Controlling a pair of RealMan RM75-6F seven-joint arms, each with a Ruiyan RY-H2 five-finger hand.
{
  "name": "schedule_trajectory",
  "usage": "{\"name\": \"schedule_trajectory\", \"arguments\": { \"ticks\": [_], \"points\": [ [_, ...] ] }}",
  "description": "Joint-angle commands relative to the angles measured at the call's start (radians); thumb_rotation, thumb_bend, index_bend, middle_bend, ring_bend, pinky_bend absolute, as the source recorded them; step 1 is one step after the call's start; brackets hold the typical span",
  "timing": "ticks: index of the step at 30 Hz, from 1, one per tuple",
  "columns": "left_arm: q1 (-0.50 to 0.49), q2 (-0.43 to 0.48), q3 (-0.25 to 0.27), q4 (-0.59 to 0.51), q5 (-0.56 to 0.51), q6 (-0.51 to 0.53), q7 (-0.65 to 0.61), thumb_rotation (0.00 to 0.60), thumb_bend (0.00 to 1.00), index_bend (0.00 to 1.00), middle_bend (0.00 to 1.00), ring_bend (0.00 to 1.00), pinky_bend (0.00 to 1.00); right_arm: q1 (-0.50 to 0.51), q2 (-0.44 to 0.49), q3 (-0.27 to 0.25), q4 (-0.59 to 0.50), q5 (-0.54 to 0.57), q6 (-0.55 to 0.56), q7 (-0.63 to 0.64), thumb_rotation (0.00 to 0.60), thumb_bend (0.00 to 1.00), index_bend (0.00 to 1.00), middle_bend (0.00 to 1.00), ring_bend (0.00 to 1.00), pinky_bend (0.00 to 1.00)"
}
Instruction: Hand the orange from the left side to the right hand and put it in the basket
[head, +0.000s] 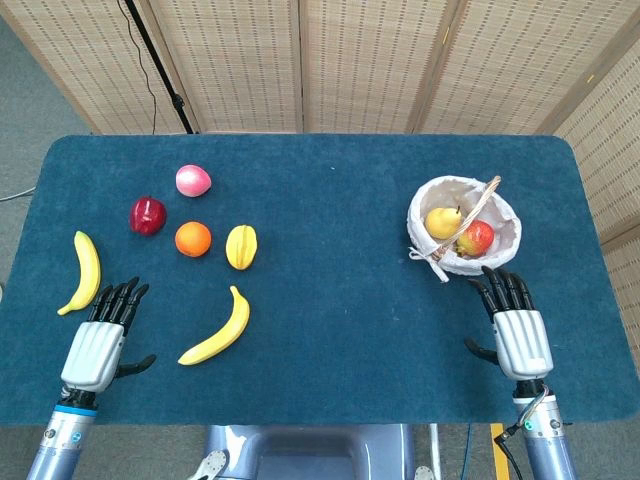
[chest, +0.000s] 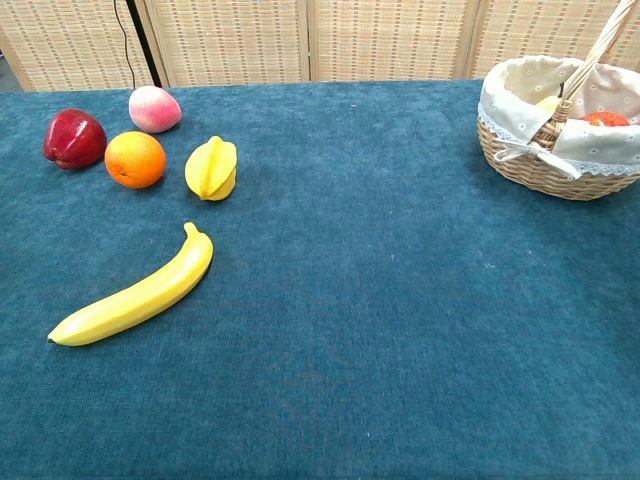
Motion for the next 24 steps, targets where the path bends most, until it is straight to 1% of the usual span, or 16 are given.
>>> {"name": "schedule_trajectory", "arguments": {
  "ticks": [1, 11, 24],
  "points": [
    [-0.001, -0.002, 0.001, 0.000, 0.000, -0.003, 0.003, 0.600, 0.00, 0.01, 0.00, 0.00, 0.01, -0.001, 0.001, -0.001, 0.001, -0.001, 0.002, 0.001, 0.600, 0.00, 0.19, 0.09, 0.08, 0.08],
    [-0.001, -0.005, -0.001, 0.007, -0.008, -0.004, 0.008, 0.600, 0.00, 0.01, 0.00, 0.00, 0.01, -0.002, 0.005, 0.002, -0.004, -0.001, 0.004, 0.010, 0.600, 0.00, 0.19, 0.09, 0.08, 0.08],
    [-0.001, 0.002, -0.016, 0.008, -0.029, -0.001, -0.009, 0.600, 0.00, 0.01, 0.00, 0.00, 0.01, 0.001, 0.004, 0.006, 0.005, 0.013, -0.007, 0.015, 0.600, 0.00, 0.19, 0.09, 0.08, 0.08]
  ]
}}
